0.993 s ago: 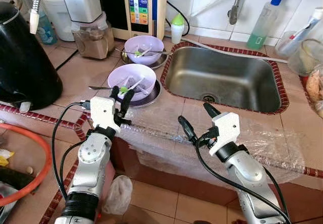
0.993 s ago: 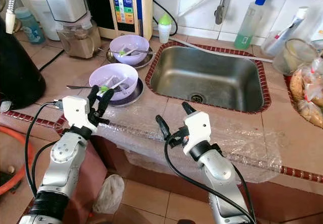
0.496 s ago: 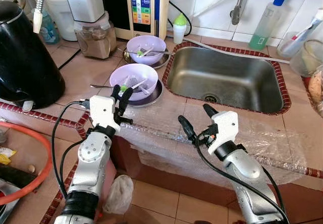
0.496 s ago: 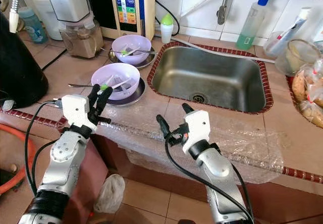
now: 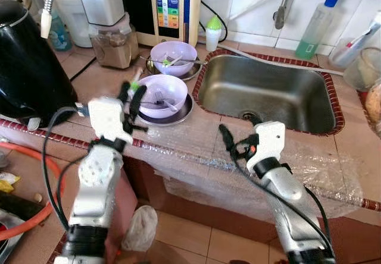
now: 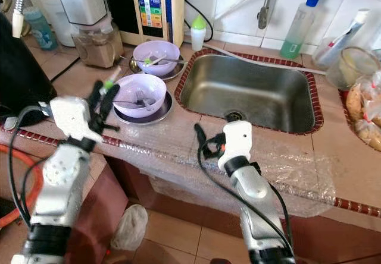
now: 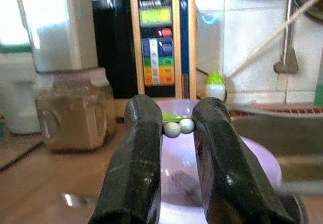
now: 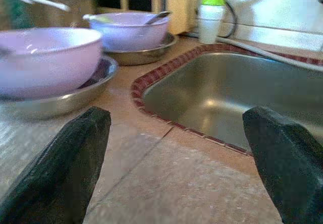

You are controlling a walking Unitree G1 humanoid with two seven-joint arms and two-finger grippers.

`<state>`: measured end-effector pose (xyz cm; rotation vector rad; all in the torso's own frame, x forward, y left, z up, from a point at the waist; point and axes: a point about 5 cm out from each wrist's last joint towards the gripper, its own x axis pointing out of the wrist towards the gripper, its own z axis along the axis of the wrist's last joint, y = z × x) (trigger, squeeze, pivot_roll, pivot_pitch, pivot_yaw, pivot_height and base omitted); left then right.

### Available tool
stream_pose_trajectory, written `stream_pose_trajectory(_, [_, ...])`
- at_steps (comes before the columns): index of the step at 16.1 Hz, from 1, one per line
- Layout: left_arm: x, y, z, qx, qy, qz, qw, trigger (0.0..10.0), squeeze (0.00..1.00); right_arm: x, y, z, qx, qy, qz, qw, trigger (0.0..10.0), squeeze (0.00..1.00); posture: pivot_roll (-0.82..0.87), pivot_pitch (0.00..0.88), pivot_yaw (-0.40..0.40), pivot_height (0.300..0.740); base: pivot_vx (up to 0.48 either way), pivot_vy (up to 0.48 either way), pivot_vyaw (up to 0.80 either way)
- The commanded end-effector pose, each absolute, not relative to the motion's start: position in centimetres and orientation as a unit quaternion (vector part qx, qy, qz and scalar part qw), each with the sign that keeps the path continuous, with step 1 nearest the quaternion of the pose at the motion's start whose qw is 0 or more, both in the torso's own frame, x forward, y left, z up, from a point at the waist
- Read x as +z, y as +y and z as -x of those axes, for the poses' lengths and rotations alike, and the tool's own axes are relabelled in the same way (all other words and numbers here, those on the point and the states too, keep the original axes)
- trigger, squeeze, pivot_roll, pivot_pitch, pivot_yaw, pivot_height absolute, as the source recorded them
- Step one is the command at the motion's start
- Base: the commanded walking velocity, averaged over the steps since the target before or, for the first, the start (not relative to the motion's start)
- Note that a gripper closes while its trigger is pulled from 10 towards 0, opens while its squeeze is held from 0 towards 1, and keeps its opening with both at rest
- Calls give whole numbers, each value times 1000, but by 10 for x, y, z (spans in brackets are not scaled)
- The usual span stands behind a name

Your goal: Kitchen organization

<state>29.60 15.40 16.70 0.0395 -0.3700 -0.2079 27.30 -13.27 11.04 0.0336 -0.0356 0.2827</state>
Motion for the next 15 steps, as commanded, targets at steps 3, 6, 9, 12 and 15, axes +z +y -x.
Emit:
stream_pose_trajectory(3, [210, 138, -302, -158, -243, -14, 957, 0, 0, 120, -131, -283, 134, -33, -65, 988, 10000, 0, -54, 0, 32, 740, 0, 0, 0])
stream_pose_trajectory(6, [218, 121, -307, -230, -244, -20, 942, 0, 0, 133, -138, -293, 122, -40, -204, 970, 10000, 0, -53, 0, 36, 740, 0, 0, 0])
stream_pose_trajectory(9, [211, 104, -307, -285, -234, -47, 928, 0, 0, 147, -139, -299, 140, -42, -354, 924, 10000, 0, -55, 0, 35, 740, 0, 0, 0])
stream_pose_trajectory(12, [201, 92, -304, -312, -221, -49, 923, 0, 0, 159, -127, -300, 201, -33, -444, 873, 10000, 0, -66, 0, 33, 740, 0, 0, 0])
stream_pose_trajectory(15, [190, 74, -298, -340, -208, -36, 917, 0, 0, 159, -114, -298, 234, -4, -474, 849, 10000, 0, -69, 0, 27, 740, 0, 0, 0])
